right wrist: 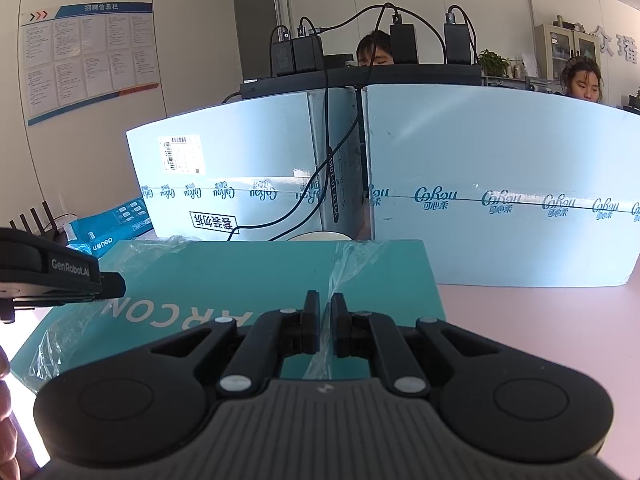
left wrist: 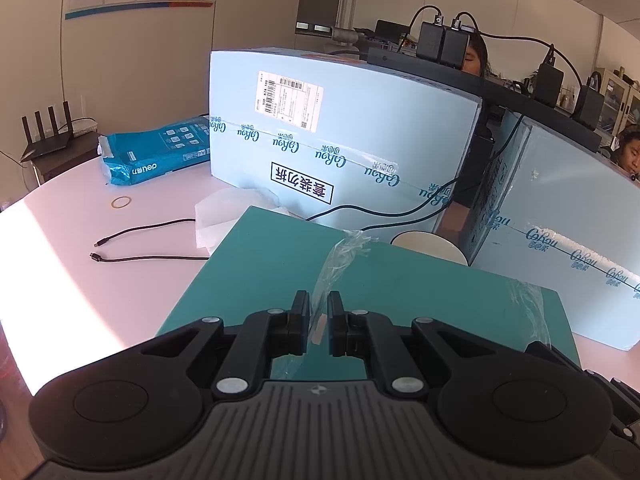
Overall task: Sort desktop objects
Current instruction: 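Lower the folder onto the white box with both grippers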
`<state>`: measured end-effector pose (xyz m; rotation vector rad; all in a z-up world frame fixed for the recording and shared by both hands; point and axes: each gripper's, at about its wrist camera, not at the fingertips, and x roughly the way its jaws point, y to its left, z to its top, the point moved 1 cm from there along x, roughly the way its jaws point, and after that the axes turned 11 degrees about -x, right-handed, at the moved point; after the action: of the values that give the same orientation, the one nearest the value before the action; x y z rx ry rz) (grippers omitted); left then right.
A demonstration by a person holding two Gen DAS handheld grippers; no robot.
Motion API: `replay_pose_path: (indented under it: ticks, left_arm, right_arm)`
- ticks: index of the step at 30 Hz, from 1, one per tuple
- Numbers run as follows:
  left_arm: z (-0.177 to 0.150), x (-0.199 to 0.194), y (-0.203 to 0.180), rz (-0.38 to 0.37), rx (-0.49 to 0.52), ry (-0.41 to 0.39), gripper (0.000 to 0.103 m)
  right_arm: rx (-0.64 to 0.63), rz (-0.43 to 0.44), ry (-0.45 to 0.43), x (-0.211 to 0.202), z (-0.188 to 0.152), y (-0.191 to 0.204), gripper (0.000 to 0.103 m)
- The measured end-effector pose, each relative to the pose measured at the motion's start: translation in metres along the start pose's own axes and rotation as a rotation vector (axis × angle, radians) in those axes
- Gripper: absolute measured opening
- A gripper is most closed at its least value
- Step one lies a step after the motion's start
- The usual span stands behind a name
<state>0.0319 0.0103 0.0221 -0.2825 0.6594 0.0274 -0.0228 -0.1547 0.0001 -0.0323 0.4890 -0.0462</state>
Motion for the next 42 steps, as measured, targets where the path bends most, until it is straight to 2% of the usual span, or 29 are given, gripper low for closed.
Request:
replay_pose_path:
  ticks: [42]
  left_arm:
    - [0.0003,-0.0033,0.0037,-0.006,0.008,-0.004,0.006]
  right_arm:
    - [-0.002,-0.006,-0.003,-0.0047,-0.0002,0.0056,0.009]
